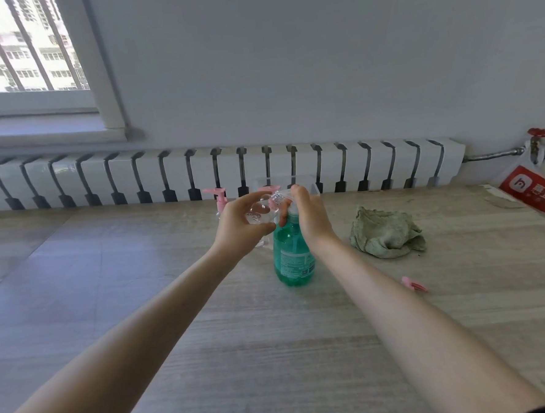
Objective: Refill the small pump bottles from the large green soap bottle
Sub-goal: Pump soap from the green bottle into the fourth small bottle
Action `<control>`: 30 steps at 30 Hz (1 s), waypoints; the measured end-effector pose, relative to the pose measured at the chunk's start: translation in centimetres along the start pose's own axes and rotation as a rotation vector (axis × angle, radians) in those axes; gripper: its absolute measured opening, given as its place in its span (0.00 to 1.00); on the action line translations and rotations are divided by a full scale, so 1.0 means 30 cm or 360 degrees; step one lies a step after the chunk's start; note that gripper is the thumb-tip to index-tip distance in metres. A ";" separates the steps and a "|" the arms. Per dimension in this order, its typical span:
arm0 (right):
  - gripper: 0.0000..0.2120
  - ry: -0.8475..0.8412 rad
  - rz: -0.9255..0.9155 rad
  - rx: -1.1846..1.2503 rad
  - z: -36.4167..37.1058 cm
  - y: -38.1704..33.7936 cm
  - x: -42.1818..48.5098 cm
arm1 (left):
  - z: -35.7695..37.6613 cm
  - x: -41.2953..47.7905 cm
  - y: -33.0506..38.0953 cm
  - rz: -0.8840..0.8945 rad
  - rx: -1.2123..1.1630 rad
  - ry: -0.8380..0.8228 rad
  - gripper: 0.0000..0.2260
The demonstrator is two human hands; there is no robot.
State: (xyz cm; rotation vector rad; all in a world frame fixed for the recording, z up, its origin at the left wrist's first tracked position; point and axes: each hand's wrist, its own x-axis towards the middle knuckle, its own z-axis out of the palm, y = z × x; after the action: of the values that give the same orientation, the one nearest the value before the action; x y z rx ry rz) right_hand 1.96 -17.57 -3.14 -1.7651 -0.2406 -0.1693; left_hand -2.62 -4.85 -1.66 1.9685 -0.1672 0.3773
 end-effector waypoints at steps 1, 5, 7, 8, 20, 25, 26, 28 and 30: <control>0.28 -0.0008 -0.0006 -0.0015 0.001 -0.002 -0.002 | -0.001 0.000 0.001 -0.0001 0.0007 0.0001 0.25; 0.38 -0.0005 -0.0004 -0.0044 0.003 -0.006 -0.005 | -0.003 0.002 0.007 0.0009 0.0001 0.0004 0.25; 0.43 -0.0016 0.0011 -0.0063 0.002 -0.008 -0.006 | -0.003 0.004 0.010 0.0006 -0.0006 -0.0005 0.25; 0.43 -0.0025 0.0009 -0.0058 0.001 -0.013 -0.009 | -0.003 0.005 0.011 -0.0001 -0.0005 -0.0005 0.26; 0.31 0.0001 -0.0033 -0.0027 -0.006 -0.030 -0.026 | -0.001 0.010 -0.015 -0.0039 -0.0010 0.0108 0.20; 0.24 0.0091 0.0011 -0.0003 -0.011 -0.036 -0.031 | 0.013 0.015 -0.031 -0.0033 -0.0009 0.0108 0.20; 0.24 0.0094 0.0015 0.0005 -0.013 -0.037 -0.033 | 0.018 0.015 -0.032 -0.0035 -0.0017 0.0104 0.19; 0.23 0.0089 0.0021 -0.0006 -0.015 -0.037 -0.036 | 0.025 0.014 -0.034 -0.0037 -0.0031 0.0101 0.19; 0.22 0.0066 0.0024 -0.0016 -0.017 -0.039 -0.038 | 0.026 0.012 -0.034 -0.0039 -0.0036 0.0100 0.19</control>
State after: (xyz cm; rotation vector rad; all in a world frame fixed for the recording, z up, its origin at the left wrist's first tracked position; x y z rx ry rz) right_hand 0.56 -17.90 -2.20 -1.7710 -0.1970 -0.1962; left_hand -1.84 -5.12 -2.72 1.9324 -0.1065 0.4191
